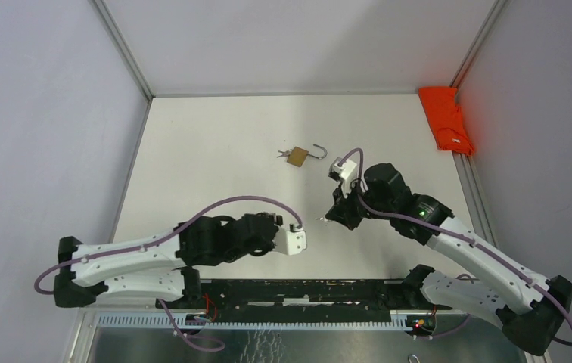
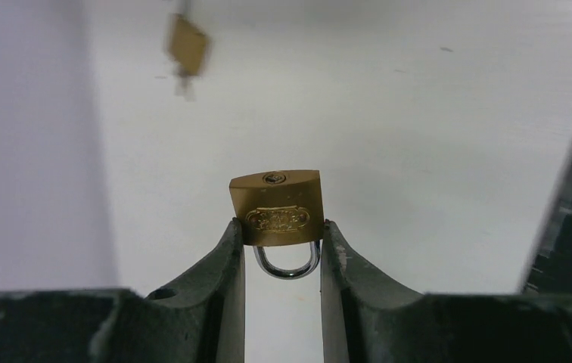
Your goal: Unlock with the key
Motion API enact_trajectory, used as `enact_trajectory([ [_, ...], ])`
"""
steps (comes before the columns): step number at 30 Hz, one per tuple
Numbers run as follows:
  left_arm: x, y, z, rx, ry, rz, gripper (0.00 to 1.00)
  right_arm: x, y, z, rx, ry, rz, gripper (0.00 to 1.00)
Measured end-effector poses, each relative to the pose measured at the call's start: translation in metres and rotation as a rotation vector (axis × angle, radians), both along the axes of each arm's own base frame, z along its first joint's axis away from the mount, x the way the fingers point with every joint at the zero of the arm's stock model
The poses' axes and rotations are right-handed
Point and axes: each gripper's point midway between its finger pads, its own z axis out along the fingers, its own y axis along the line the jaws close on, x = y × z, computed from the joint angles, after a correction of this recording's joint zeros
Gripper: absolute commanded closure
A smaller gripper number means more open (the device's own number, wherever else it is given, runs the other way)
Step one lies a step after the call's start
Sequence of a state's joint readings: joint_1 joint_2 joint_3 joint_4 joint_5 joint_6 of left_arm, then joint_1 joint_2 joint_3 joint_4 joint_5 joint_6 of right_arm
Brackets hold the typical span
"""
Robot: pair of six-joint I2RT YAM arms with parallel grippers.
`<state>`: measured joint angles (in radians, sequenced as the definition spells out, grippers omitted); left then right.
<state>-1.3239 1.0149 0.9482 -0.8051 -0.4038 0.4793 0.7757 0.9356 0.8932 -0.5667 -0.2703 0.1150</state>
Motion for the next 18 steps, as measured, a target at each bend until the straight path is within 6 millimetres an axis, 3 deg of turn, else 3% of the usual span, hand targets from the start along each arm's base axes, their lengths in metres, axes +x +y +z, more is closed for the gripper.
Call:
enact_trajectory([
  [6,0.029,0.016,0.067,-0.187,-0.304,0.045,0.98,-0.023,0.025,-0.022,0.111,0.173,0.135,1.00],
  [8,0.034,0.020,0.078,-0.216,-0.364,0.055,0.98,-0.027,0.034,-0.025,0.133,0.223,0.167,1.00],
  [12,0.038,0.021,0.067,-0.165,-0.405,0.035,0.98,-0.025,0.042,-0.026,0.137,0.260,0.183,1.00],
  [15,0.038,0.020,0.046,-0.083,-0.404,-0.002,0.98,-0.013,0.047,-0.008,0.149,0.227,0.170,1.00],
  [18,0.038,0.020,0.038,-0.040,-0.408,-0.031,0.98,0.000,0.050,0.012,0.161,0.162,0.142,1.00],
])
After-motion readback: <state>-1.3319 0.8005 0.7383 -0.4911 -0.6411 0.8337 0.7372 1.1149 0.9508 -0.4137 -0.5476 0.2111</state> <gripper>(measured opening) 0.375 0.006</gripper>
